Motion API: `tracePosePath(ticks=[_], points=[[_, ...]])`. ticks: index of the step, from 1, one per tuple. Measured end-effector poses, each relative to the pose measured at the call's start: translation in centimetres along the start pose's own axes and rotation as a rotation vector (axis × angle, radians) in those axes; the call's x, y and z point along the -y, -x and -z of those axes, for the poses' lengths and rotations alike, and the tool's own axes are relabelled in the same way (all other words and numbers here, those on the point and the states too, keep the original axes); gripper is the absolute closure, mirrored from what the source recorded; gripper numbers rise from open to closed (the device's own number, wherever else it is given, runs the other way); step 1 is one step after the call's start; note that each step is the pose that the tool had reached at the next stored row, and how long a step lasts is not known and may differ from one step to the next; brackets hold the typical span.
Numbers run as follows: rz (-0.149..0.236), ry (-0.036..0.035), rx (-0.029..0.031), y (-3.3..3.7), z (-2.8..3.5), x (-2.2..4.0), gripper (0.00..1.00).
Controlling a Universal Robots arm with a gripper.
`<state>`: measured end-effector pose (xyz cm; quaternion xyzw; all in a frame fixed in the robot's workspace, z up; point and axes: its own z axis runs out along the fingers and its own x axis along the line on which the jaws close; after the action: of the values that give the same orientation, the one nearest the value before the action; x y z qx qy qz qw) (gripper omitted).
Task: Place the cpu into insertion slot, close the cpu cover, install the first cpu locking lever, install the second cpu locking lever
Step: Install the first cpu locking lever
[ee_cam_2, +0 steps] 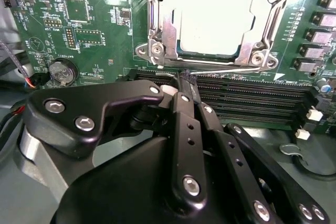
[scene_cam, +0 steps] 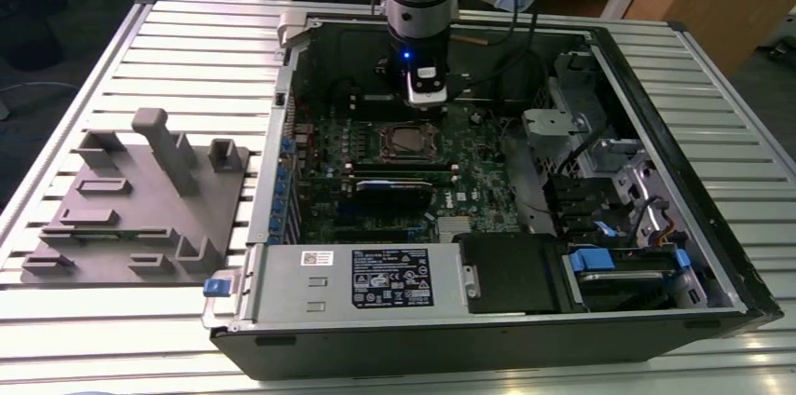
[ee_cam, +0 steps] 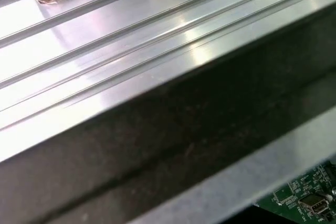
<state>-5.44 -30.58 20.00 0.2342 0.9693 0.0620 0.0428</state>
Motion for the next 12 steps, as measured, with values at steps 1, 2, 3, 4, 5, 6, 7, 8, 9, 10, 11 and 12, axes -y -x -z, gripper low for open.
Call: tracePosePath(ticks=[1, 2, 3, 4, 5, 6, 7, 8, 9, 10, 11, 12], points=[[0.0, -0.0001, 0.0001, -0.01, -0.01, 0.01, 0.89], [0.0, 0.0001, 0.0001, -0.01, -0.04, 0.01, 0.89], [0.0, 0.0002, 0.0001, -0.02, -0.09, 0.02, 0.89], [0.0, -0.0002, 0.0003, -0.02, -0.13, 0.03, 0.89], [0.0, -0.0006, 0.0005, -0.02, -0.18, 0.03, 0.89], [0.001, -0.0016, 0.0011, -0.03, -0.23, 0.04, 0.89], [0.001, -0.0045, 0.0024, -0.04, -0.28, 0.05, 0.89], [0.002, -0.0105, 0.0054, -0.03, -0.3, 0.05, 0.89], [0.002, -0.0159, 0.0081, -0.03, -0.32, 0.05, 0.89], [0.003, -0.0219, 0.0112, -0.03, -0.34, 0.06, 0.89], [0.004, -0.027, 0.0138, -0.03, -0.35, 0.06, 0.89], [0.004, -0.0309, 0.0159, -0.04, -0.36, 0.06, 0.89]])
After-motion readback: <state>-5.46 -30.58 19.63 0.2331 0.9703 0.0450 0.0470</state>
